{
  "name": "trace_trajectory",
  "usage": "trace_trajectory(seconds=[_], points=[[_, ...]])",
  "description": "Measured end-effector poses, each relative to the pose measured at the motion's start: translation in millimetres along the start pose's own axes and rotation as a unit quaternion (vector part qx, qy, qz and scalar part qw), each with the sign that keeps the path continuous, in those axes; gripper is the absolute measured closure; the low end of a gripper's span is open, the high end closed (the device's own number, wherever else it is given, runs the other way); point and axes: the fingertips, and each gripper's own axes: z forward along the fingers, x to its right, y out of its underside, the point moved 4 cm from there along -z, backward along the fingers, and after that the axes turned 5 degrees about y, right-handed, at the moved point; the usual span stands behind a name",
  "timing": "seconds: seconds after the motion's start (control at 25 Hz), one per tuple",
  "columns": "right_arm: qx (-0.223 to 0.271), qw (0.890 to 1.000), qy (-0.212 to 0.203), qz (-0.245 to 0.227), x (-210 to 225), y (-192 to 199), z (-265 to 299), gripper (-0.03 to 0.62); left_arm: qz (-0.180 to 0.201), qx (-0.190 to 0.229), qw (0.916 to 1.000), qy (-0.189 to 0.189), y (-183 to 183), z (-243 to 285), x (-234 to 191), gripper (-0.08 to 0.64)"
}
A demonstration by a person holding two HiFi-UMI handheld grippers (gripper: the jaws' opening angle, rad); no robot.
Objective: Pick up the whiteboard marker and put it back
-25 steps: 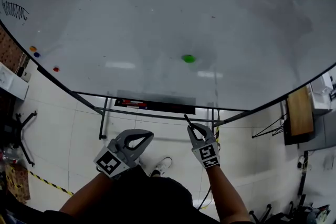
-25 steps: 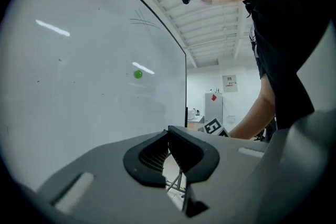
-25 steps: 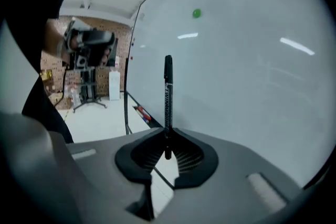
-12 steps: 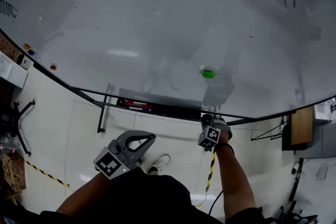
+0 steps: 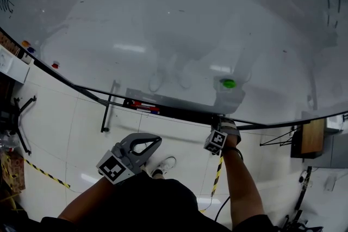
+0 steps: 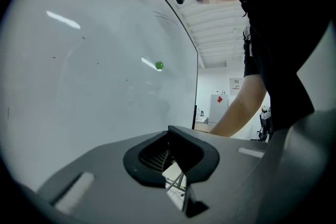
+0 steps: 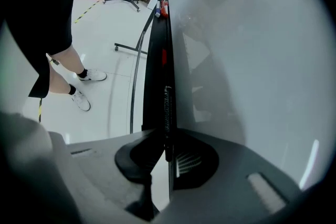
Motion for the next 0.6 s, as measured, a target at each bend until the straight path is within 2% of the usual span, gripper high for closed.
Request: trace_trajectory(seconds=[0.36,0.48,0.6], points=[[0.015,0.999,0.035,0.015,6,2,-7,0.520,-0.004,0.001,1.0000,0.003,5,-1,-2,0.558],[0.024,0.998,0.049,0.032,8,1,-14,0.509,-0.008,-0.002,1.0000,0.003,6,-2,-1,0.558],[0.046,0.993,0.085,0.068,22,-6,-36,0.509,-0.009,0.003,1.0000,0.001,4,-3,-1,0.558]])
